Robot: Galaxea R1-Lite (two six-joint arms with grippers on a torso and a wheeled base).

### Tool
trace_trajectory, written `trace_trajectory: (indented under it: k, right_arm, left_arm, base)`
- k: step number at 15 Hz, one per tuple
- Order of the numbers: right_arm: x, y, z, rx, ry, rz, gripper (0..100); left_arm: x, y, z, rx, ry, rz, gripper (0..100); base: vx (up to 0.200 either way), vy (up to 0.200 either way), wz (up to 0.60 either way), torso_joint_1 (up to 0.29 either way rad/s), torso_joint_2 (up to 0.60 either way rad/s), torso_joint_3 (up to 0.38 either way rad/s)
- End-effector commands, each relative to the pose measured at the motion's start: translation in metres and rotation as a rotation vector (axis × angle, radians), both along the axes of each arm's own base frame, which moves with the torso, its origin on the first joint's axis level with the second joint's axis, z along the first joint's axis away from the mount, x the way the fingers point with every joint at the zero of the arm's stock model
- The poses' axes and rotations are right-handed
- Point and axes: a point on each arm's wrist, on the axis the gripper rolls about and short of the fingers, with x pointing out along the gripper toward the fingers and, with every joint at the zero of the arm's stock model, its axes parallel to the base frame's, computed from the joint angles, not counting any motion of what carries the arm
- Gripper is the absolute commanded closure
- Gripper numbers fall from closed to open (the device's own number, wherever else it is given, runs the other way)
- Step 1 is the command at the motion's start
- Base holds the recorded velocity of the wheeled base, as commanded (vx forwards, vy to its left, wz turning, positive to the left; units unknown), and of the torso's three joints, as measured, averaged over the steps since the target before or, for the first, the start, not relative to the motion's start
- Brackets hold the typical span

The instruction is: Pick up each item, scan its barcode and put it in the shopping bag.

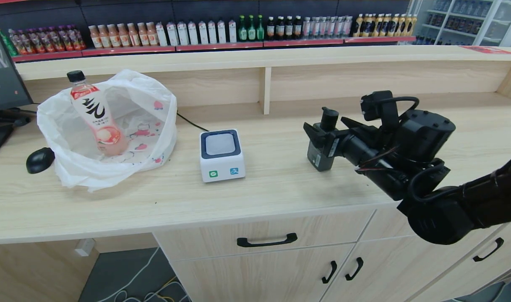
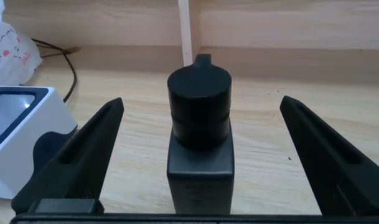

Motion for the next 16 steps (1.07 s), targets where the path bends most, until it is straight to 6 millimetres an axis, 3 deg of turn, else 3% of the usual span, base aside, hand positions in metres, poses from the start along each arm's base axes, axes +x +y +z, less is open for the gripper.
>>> trace_trajectory:
  k: [1, 16]
  right_arm:
    - [0.007, 0.004, -0.012, -0.016, 0.023, 0.004, 0]
    - [0.021, 0.008, -0.038, -0.03, 0.063, -0.01, 0]
  left_arm:
    - [0.0, 0.0, 0.0, 0.0, 0.0, 0.0, 0]
    - [0.0, 0.0, 0.0, 0.0, 0.0, 0.0, 0]
  base:
    - [0.0, 0.0, 0.0, 0.0, 0.0, 0.0]
    - [0.0, 0.0, 0.0, 0.0, 0.0, 0.0]
